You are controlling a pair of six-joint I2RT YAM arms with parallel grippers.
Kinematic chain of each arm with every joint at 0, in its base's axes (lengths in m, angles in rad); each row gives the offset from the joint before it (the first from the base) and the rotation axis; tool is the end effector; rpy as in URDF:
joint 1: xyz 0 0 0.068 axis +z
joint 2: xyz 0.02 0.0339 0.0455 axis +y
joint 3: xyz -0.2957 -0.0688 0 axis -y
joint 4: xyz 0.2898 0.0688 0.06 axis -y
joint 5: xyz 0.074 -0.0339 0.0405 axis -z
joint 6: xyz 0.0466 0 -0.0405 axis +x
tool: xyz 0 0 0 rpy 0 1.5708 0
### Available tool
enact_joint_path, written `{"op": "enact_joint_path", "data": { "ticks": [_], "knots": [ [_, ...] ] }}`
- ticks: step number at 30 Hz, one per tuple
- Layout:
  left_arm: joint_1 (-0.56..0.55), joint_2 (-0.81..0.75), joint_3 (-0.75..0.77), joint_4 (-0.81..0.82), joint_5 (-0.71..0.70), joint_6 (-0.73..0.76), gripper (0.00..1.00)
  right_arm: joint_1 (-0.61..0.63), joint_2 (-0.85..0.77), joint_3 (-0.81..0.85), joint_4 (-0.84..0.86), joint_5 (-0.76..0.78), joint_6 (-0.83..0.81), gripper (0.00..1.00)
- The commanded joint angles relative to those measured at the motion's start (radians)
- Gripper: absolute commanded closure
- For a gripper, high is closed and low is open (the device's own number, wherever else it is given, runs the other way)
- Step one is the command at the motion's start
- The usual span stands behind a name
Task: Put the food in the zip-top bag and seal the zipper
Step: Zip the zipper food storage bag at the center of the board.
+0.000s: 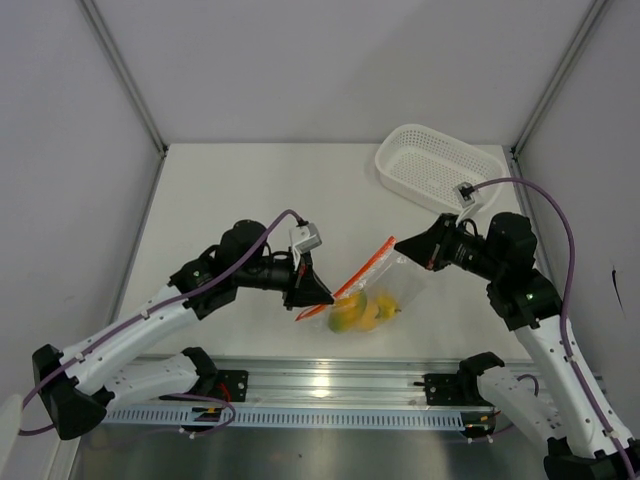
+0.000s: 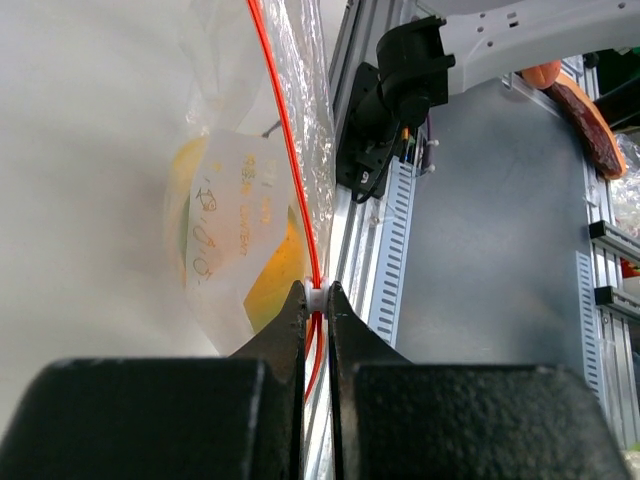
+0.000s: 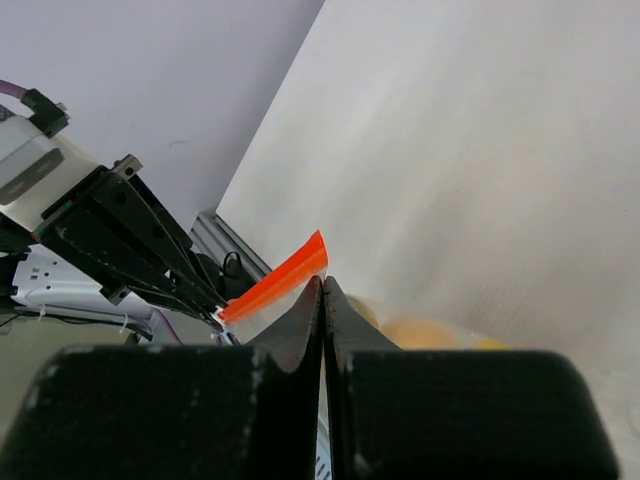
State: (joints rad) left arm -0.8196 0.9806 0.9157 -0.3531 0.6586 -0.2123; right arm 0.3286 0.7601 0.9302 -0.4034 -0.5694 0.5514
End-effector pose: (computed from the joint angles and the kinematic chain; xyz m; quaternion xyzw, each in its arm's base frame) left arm 0.1497 -0.2021 0.3553 0.4054 0.7044 -0.4903 0.3148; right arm 0.1730 0.0855 0.3992 -0.0893 0.7677 0.4528 0.4445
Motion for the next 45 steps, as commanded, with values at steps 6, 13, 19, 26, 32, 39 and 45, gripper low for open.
{"op": "enact_joint_path", "data": {
  "ticks": [6, 13, 19, 26, 32, 39, 45],
  "knots": [
    [0.002, -0.037, -0.015, -0.029, 0.050, -0.019, 0.99, -0.037, 0.041, 0.021, 0.189, -0.388, -0.030, 0.94],
    [0.002, -0.011, 0.086, -0.124, 0.039, 0.048, 0.99, -0.036, 0.074, 0.071, 0.105, -0.500, -0.136, 0.30],
    [0.002, -0.008, 0.138, -0.181, 0.021, 0.082, 0.99, 0.003, 0.134, 0.076, 0.074, -0.500, -0.226, 0.19],
    [0.002, 0.012, 0.169, -0.210, 0.038, 0.090, 1.00, 0.256, 0.278, 0.186, -0.008, -0.406, -0.376, 0.23],
    [0.002, 0.015, 0.176, -0.230, 0.042, 0.088, 1.00, 0.343, 0.344, 0.228, -0.054, -0.385, -0.450, 0.36],
    [0.002, 0.015, 0.187, -0.225, 0.064, 0.085, 0.99, 0.363, 0.378, 0.246, -0.107, -0.345, -0.518, 0.40],
    [0.002, 0.020, 0.196, -0.222, 0.082, 0.082, 0.99, 0.395, 0.383, 0.252, -0.138, -0.296, -0.585, 0.43]
  ]
}}
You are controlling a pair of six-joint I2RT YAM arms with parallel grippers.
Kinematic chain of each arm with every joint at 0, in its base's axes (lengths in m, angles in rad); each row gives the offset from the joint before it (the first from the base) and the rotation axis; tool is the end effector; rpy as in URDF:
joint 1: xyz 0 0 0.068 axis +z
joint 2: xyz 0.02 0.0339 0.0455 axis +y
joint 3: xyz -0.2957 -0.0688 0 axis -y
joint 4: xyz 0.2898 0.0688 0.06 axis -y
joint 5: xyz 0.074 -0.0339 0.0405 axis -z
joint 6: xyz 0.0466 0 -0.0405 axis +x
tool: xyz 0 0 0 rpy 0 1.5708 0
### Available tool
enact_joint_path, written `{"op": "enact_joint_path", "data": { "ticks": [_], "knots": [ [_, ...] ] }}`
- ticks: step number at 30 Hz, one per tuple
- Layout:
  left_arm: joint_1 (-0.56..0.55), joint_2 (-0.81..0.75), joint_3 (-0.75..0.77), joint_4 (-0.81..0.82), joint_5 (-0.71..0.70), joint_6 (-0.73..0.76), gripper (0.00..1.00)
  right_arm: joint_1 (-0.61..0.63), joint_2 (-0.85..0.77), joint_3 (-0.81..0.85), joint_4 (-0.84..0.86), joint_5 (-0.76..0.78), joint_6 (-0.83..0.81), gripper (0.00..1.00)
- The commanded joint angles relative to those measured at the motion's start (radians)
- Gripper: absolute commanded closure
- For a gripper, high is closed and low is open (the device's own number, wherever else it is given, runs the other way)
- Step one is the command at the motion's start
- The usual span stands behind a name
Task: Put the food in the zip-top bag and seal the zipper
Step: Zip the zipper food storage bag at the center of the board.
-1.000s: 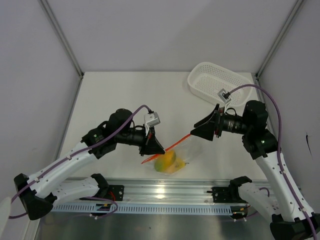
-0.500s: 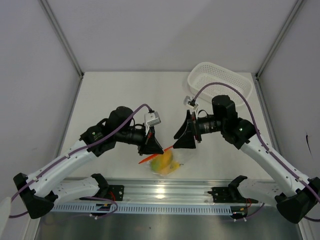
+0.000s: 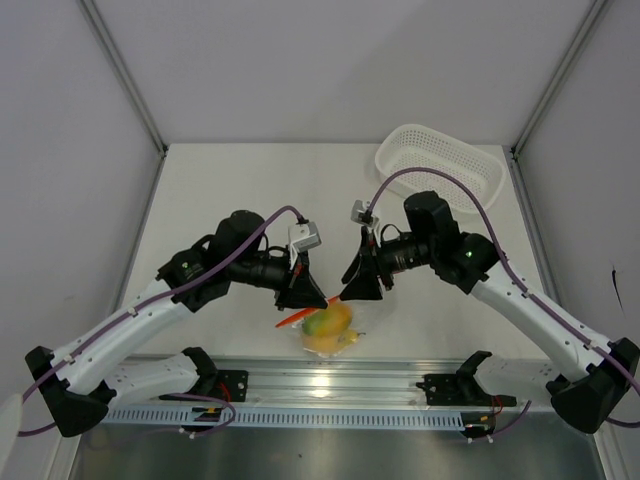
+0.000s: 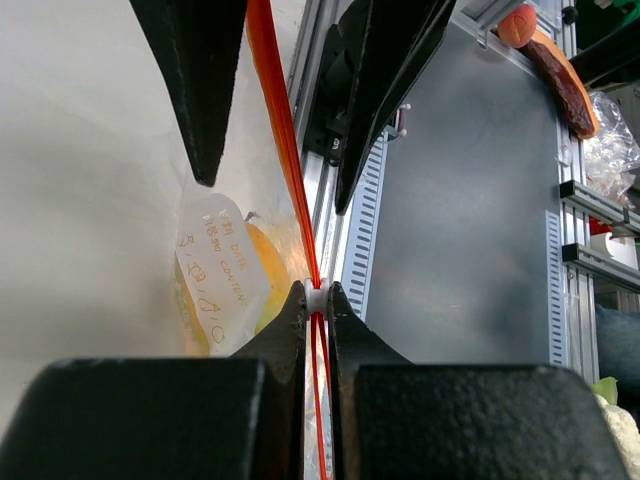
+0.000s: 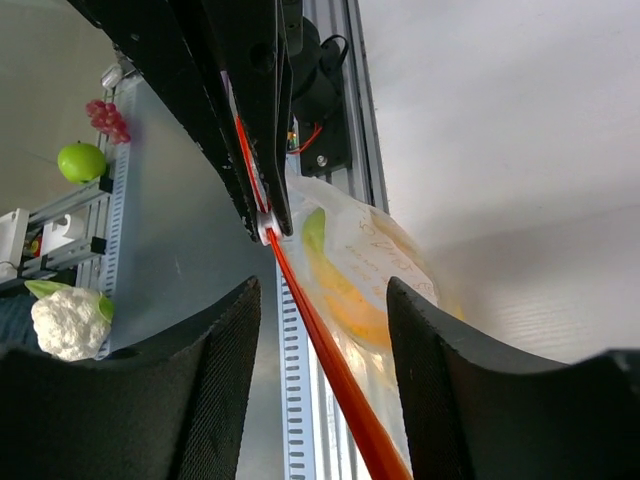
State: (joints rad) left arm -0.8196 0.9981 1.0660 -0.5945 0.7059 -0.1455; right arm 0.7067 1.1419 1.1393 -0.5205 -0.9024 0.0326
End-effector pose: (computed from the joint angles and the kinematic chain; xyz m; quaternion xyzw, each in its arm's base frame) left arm 0.1413 -0.1956 0.3865 0.4317 0.7106 -0.4826 0.2755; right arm 0.1862 0.2071 0.3903 -0.4635 0.6633 0.5147 0.2833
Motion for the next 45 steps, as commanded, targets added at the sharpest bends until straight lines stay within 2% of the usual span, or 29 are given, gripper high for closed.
{"op": "enact_joint_path", "data": {
  "ticks": [1, 6, 11, 12, 15, 16, 17, 19, 31, 38, 45],
  "knots": [
    [0.002, 0.002, 0.048, 0.019, 0.032, 0.015, 0.99, 0.020, 0.008, 0.046, -0.033, 0.034, -0.072, 0.45],
    [0.004, 0.007, 0.058, 0.013, 0.024, 0.014, 0.99, 0.056, 0.032, 0.048, -0.042, 0.019, -0.088, 0.50],
    [0.002, 0.019, 0.066, 0.010, 0.033, 0.012, 0.99, 0.105, 0.036, 0.040, -0.049, 0.109, -0.091, 0.57],
    [0.004, 0.019, 0.063, 0.010, 0.033, 0.012, 0.99, 0.108, 0.035, 0.034, -0.043, 0.132, -0.085, 0.65],
    [0.002, 0.020, 0.061, -0.001, 0.023, 0.015, 0.99, 0.111, 0.010, 0.017, -0.021, 0.255, -0.068, 0.76],
    [0.004, 0.019, 0.058, -0.002, 0.017, 0.017, 0.99, 0.111, 0.006, 0.008, -0.012, 0.281, -0.062, 0.88],
    [0.004, 0.016, 0.055, -0.008, 0.011, 0.020, 0.99, 0.111, -0.007, 0.005, -0.010, 0.325, -0.060, 0.93],
    [0.004, 0.011, 0.046, -0.011, -0.011, 0.020, 0.99, 0.111, -0.014, -0.001, -0.007, 0.379, -0.053, 1.00],
    [0.004, -0.045, -0.011, -0.057, -0.115, 0.014, 0.95, 0.111, -0.097, -0.056, -0.033, 0.522, -0.037, 1.00],
    [0.005, -0.142, -0.057, -0.106, -0.270, -0.026, 0.90, 0.102, -0.140, -0.088, -0.024, 0.546, -0.007, 1.00],
    [0.004, -0.234, -0.100, -0.140, -0.358, -0.075, 0.89, 0.099, -0.154, -0.108, -0.018, 0.602, 0.021, 1.00]
  ]
}}
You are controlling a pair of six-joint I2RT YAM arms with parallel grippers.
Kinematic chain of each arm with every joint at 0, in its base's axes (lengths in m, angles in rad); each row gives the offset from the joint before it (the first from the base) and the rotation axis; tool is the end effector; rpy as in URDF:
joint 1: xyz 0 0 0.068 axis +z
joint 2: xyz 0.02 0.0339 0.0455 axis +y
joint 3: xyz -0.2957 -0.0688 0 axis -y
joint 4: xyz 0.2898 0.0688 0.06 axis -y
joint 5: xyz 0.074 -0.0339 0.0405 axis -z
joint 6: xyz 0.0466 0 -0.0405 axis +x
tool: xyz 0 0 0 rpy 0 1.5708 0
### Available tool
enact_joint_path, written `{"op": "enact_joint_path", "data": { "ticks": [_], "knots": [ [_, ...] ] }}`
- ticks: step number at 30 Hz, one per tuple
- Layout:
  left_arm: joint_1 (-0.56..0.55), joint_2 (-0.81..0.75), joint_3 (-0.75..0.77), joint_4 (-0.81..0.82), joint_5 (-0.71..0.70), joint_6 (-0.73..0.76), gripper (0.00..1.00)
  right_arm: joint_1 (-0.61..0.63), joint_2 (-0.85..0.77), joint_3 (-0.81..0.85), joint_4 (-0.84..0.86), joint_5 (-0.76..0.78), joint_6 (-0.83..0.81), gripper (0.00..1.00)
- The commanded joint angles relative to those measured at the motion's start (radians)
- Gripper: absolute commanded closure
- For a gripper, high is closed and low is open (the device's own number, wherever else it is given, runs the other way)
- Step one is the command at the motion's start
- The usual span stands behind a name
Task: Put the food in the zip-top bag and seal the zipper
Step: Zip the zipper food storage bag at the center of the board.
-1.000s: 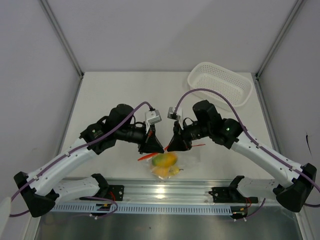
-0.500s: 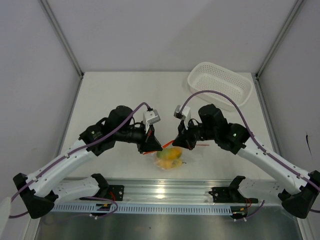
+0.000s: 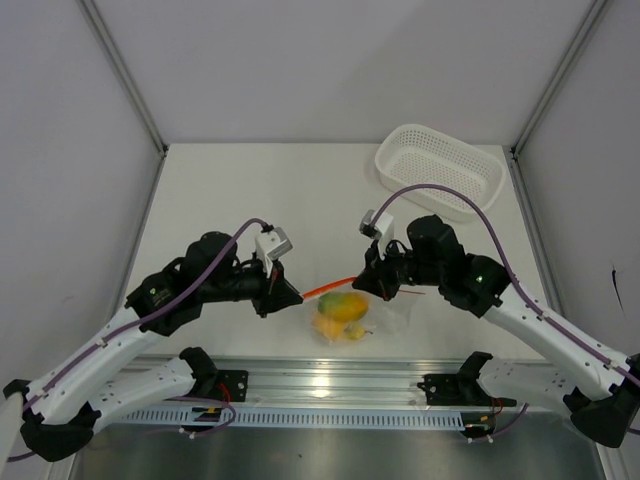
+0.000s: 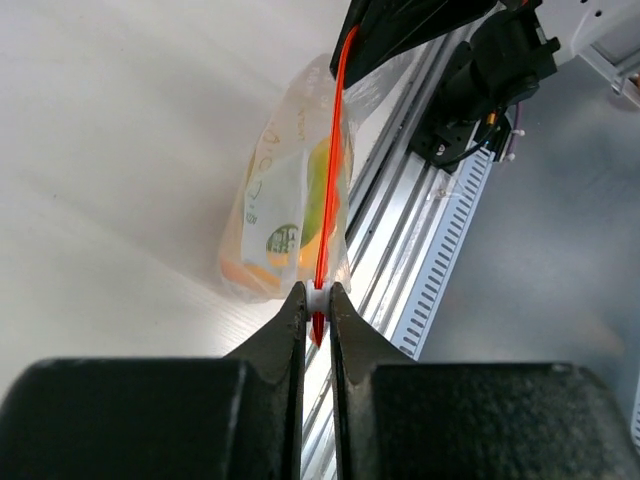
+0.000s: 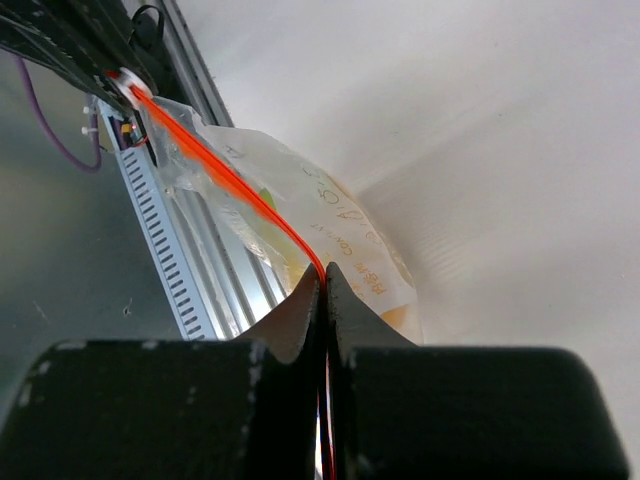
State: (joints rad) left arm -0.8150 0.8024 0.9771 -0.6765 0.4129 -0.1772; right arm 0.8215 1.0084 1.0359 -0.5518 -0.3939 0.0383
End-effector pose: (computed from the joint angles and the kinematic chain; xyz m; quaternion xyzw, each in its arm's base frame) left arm 0.1179 -0.1524 0.3794 0.3632 0.7670 -0.3925 0.3545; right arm 0.1583 0.1965 0.3730 -0.4146 0.7478 0.3583 0.3748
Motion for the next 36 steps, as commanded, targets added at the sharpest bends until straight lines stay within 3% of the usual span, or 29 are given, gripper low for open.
{"op": "enact_joint_path", "data": {
  "ticks": [1, 3, 5, 7, 9, 12, 13, 17, 20, 31, 36],
  "knots": [
    [0.000, -0.045, -0.009, -0.064, -0.080, -0.053, 0.88, -0.016, -0.021, -0.007, 0.013, 0.095, 0.020, 1.00],
    [0.000, -0.057, -0.006, -0.081, -0.108, -0.057, 0.88, -0.016, -0.027, -0.019, 0.038, 0.089, 0.035, 1.00],
    [0.000, -0.065, -0.005, -0.086, -0.114, -0.065, 0.79, -0.015, -0.028, -0.039, 0.084, 0.069, 0.061, 1.00],
    [0.000, -0.075, -0.008, -0.075, -0.115, -0.073, 0.58, -0.013, -0.016, -0.046, 0.111, 0.035, 0.075, 1.00],
    [0.000, -0.080, -0.009, -0.067, -0.109, -0.073, 0.50, -0.015, 0.005, -0.036, 0.124, 0.023, 0.080, 1.00],
    [0.000, -0.100, -0.009, -0.046, -0.161, -0.076, 0.20, -0.015, 0.048, -0.004, 0.127, 0.023, 0.078, 1.00],
    [0.000, -0.115, -0.008, -0.046, -0.190, -0.079, 0.01, -0.016, 0.059, 0.006, 0.127, 0.024, 0.080, 1.00],
    [0.000, -0.160, 0.015, -0.054, -0.366, -0.076, 0.01, -0.041, 0.137, 0.061, 0.124, 0.032, 0.080, 1.00],
    [0.000, -0.190, 0.017, -0.048, -0.408, -0.074, 0.01, -0.086, 0.189, 0.119, 0.122, 0.044, 0.092, 1.00],
    [0.000, -0.216, -0.103, 0.044, -0.316, -0.156, 0.01, -0.288, 0.494, 0.341, 0.170, -0.066, 0.031, 1.00],
    [0.000, -0.215, -0.176, 0.118, -0.345, -0.185, 0.01, -0.363, 0.666, 0.435, 0.178, -0.132, 0.006, 1.00]
  ]
}}
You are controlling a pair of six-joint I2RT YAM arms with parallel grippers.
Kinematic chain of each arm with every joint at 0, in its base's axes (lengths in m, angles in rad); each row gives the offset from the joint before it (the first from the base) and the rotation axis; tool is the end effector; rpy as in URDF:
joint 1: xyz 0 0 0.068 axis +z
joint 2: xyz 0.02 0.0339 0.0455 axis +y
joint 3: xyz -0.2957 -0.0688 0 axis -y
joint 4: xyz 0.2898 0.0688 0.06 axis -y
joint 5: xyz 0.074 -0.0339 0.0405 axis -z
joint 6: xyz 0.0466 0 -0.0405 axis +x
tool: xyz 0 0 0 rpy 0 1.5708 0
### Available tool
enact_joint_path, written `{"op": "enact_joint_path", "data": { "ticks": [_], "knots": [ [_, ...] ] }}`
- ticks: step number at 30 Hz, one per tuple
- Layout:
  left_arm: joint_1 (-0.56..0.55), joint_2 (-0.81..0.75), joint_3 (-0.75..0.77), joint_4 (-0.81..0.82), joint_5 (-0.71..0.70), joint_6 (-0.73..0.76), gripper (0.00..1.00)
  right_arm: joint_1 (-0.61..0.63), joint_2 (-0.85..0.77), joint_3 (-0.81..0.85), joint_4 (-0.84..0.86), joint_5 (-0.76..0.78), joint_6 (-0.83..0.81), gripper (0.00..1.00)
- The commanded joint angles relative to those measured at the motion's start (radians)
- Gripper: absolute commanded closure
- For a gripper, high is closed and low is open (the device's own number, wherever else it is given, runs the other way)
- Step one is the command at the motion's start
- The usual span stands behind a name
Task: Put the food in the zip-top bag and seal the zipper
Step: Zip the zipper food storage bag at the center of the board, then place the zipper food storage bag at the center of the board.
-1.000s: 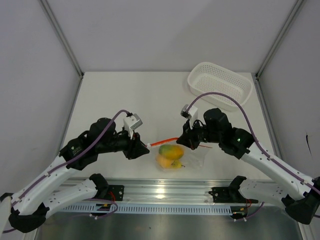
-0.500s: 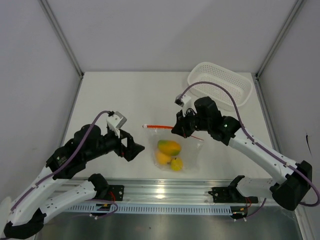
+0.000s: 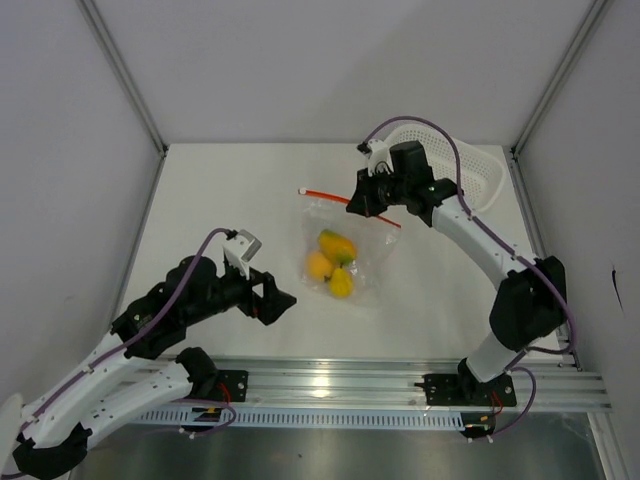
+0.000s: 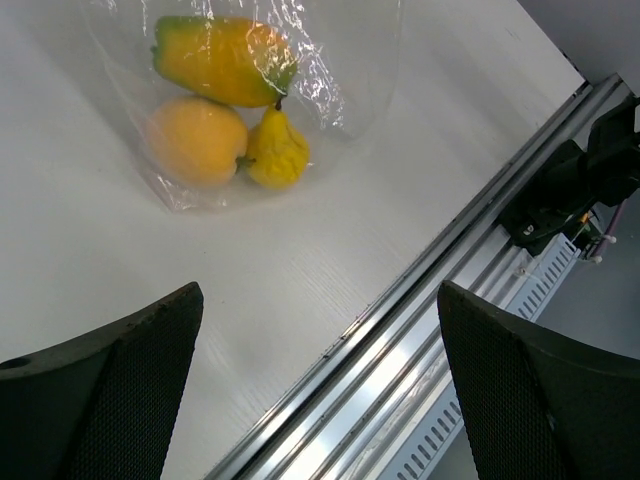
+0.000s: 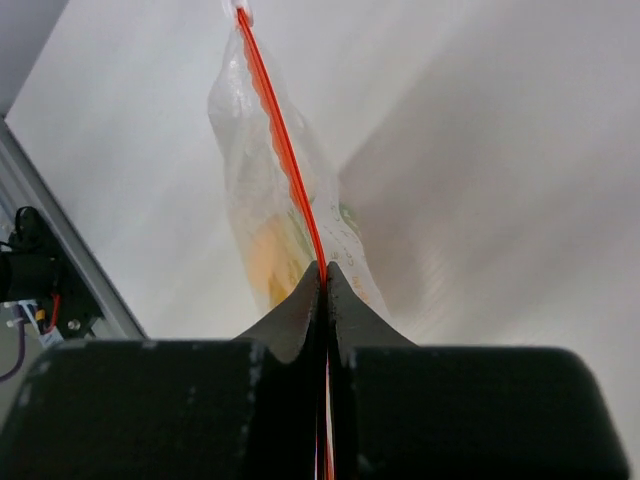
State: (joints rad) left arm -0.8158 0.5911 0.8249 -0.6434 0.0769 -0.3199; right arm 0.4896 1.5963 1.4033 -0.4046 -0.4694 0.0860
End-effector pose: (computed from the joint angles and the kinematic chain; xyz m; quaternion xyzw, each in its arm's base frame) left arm 0.1022 -0.1139 0.3558 0.2255 0.8048 -0.3219 0.4448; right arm 0.3599 0.2156 0.3474 -0.2789 0.8205 0.3262 0.3777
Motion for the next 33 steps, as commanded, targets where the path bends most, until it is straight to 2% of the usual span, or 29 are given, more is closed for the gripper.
{"op": "enact_joint_path", "data": {
  "ticks": [1, 4, 10, 11, 13, 14, 19, 20, 22, 23, 25, 30, 33],
  "knots": [
    [0.001, -0.002, -0.029, 0.096, -0.022, -0.045, 0.01, -0.042, 0.111, 0.112, 0.020, -0.061, -0.054, 1.00],
    [0.001, -0.001, -0.047, 0.125, -0.051, -0.059, 0.01, -0.049, 0.230, 0.189, -0.008, -0.052, -0.074, 1.00],
    [0.001, 0.021, -0.058, 0.159, -0.048, -0.068, 0.00, -0.049, 0.364, 0.284, -0.031, -0.017, -0.074, 0.89],
    [0.001, 0.029, -0.056, 0.156, -0.052, -0.068, 0.00, -0.049, 0.370, 0.292, -0.034, -0.012, -0.071, 0.81],
    [0.001, 0.035, -0.058, 0.154, -0.054, -0.070, 0.00, -0.049, 0.372, 0.284, -0.027, 0.008, -0.065, 0.72],
    [0.001, 0.038, -0.059, 0.154, -0.055, -0.073, 0.00, -0.049, 0.370, 0.275, -0.030, 0.014, -0.062, 0.63],
    [0.001, 0.029, -0.085, 0.175, -0.023, -0.123, 0.01, -0.048, 0.344, 0.267, -0.060, 0.157, -0.061, 0.42],
    [0.001, 0.023, -0.092, 0.183, -0.020, -0.130, 0.01, -0.048, 0.335, 0.270, -0.068, 0.182, -0.061, 0.32],
    [0.001, 0.007, -0.109, 0.189, -0.022, -0.148, 0.01, -0.049, 0.303, 0.269, -0.083, 0.245, -0.061, 0.23],
    [0.001, 0.006, -0.112, 0.192, -0.023, -0.153, 0.00, -0.048, 0.289, 0.266, -0.085, 0.262, -0.060, 0.09],
    [0.001, 0.004, -0.116, 0.194, -0.023, -0.160, 0.00, -0.048, 0.263, 0.250, -0.092, 0.291, -0.060, 0.01],
    [0.001, -0.008, -0.139, 0.217, -0.017, -0.202, 0.00, -0.034, 0.134, 0.180, -0.132, 0.460, -0.042, 0.00],
    [0.001, -0.013, -0.155, 0.229, -0.012, -0.222, 0.01, -0.020, 0.012, 0.042, -0.103, 0.549, -0.002, 0.01]
  ]
}}
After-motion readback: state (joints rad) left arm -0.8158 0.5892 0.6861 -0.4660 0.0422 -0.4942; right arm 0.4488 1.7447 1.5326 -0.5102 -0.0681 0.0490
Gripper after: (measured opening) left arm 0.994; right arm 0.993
